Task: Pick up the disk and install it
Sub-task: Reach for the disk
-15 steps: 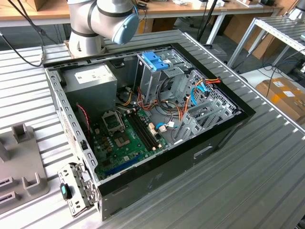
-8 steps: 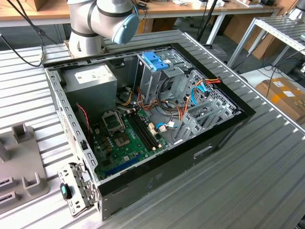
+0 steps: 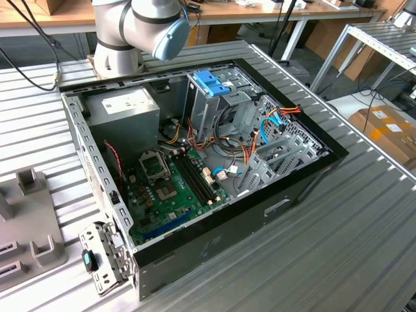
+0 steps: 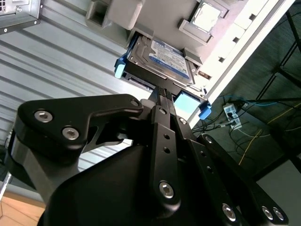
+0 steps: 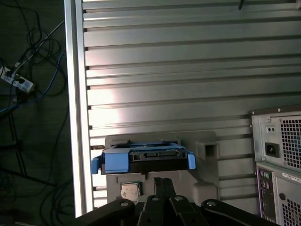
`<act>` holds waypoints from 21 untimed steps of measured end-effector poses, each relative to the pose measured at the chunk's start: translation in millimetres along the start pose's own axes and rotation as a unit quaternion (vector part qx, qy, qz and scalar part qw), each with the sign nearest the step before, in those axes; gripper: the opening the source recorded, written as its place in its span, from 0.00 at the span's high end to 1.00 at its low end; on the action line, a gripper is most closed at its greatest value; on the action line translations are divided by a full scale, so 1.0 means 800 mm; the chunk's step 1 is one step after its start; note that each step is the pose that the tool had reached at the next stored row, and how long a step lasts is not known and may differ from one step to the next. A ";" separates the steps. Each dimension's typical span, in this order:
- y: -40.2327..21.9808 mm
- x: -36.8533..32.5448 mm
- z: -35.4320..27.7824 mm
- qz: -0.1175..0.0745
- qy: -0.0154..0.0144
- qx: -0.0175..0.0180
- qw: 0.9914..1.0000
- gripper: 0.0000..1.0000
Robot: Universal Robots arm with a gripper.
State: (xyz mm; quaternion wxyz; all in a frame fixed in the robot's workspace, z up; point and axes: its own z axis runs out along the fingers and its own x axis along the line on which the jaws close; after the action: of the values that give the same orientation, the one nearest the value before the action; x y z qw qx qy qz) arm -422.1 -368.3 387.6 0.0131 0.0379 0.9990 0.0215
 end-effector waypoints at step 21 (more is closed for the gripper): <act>-0.0026 0.0330 0.0121 0.000 0.000 0.002 1.000 0.89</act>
State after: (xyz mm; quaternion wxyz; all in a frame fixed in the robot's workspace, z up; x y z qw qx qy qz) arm -448.3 -368.0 377.2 0.0128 0.0378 0.9990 0.0194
